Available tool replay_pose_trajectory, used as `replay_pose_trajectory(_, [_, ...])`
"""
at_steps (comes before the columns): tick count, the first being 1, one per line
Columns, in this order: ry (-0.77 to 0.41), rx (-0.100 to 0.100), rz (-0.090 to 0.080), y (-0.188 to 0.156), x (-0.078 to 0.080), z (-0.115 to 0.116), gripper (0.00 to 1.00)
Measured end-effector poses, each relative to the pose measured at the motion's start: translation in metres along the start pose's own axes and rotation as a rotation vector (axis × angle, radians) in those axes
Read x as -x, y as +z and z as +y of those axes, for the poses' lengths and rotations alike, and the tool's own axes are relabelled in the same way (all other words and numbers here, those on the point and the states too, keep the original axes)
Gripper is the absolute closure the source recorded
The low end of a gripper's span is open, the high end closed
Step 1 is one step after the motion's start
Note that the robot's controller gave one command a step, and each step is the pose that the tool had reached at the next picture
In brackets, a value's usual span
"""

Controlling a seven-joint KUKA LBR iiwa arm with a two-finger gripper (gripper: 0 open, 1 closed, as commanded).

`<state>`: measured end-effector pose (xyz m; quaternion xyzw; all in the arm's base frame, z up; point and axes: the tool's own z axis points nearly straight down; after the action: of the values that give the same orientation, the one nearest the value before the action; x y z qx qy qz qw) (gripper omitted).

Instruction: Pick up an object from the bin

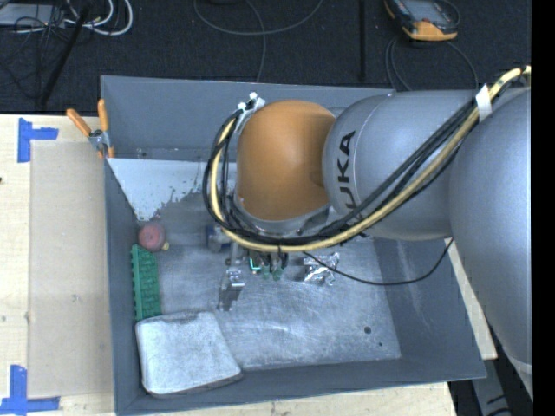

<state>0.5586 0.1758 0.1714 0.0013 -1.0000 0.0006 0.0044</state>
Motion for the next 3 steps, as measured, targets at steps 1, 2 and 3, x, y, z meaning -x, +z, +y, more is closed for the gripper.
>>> replay_pose_trajectory(1, [0.005, 0.001, -0.007, -0.004, 0.002, -0.001, 1.00])
replay_pose_trajectory(2, [0.072, -0.002, 0.004, 0.044, -0.084, -0.022, 1.00])
replay_pose_trajectory(3, [0.075, 0.001, -0.005, 0.041, -0.079, -0.021, 0.00])
